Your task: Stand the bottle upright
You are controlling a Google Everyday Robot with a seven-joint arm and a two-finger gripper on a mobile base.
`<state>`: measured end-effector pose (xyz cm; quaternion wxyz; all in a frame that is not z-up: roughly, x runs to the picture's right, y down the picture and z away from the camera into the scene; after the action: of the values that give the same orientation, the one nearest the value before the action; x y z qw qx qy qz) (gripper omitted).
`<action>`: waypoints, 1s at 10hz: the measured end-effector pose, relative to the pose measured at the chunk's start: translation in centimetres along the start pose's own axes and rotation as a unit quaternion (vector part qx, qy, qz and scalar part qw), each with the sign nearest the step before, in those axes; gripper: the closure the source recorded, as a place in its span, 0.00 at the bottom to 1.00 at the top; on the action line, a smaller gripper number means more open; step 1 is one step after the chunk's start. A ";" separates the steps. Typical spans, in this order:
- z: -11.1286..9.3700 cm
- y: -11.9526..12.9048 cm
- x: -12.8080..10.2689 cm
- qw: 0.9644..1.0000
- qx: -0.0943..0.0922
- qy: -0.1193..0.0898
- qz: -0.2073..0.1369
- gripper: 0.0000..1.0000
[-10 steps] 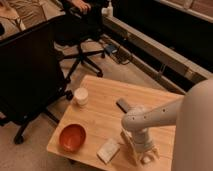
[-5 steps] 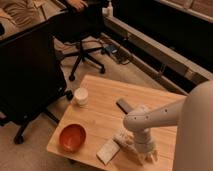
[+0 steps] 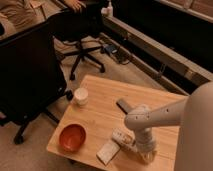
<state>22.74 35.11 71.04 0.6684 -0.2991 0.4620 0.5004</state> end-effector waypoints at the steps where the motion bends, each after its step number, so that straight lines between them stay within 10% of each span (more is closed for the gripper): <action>1: 0.0 0.0 0.1 1.000 0.000 0.002 -0.001 0.59; 4: -0.8 0.3 0.0 1.000 -0.016 -0.003 -0.003 0.34; 7: -4.6 -0.9 -2.2 0.996 -0.042 -0.065 0.038 0.20; 10: -10.7 -2.8 -4.4 0.980 -0.080 -0.161 0.085 0.20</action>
<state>21.64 23.28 70.68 0.6631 -0.2264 0.3307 0.6323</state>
